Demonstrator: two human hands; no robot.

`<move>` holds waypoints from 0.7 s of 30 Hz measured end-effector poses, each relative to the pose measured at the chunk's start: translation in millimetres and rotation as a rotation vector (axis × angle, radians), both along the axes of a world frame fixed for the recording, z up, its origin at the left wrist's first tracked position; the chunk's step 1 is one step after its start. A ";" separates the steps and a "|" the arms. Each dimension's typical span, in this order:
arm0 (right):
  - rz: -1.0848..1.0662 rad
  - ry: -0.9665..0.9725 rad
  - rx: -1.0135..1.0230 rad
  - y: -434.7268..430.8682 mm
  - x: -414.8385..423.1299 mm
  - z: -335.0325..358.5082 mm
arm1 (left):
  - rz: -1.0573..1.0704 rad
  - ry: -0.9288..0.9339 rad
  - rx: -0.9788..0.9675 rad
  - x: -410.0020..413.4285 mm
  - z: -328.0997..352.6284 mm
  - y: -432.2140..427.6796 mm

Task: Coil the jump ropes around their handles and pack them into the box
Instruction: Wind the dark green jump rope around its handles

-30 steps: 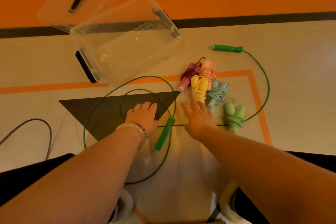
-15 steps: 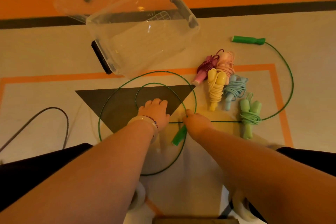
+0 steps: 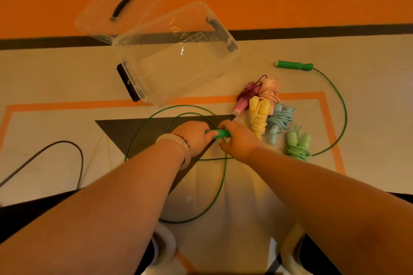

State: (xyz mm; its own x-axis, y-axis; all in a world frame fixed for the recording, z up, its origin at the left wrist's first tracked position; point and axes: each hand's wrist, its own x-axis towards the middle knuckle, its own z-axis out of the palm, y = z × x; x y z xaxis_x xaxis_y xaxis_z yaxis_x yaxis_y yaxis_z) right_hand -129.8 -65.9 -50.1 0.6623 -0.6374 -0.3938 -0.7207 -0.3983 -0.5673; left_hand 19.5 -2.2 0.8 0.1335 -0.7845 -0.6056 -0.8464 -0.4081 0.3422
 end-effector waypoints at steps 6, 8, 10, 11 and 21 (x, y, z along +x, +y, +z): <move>-0.383 -0.051 0.164 -0.9 4.9 27.0 | 0.675 -0.030 -0.348 31.1 45.0 9.2; -0.337 -0.051 0.213 5.0 0.6 40.1 | 0.912 -0.070 -0.348 45.7 74.0 9.3; -0.309 -0.088 0.295 11.8 -0.8 58.5 | 1.030 -0.051 -0.309 60.6 100.3 10.7; -0.310 -0.123 0.323 14.6 0.8 71.1 | 1.034 -0.044 -0.272 64.6 115.1 11.3; -0.385 -0.676 0.180 23.6 33.7 246.1 | 0.756 0.671 -0.531 4.8 189.1 24.7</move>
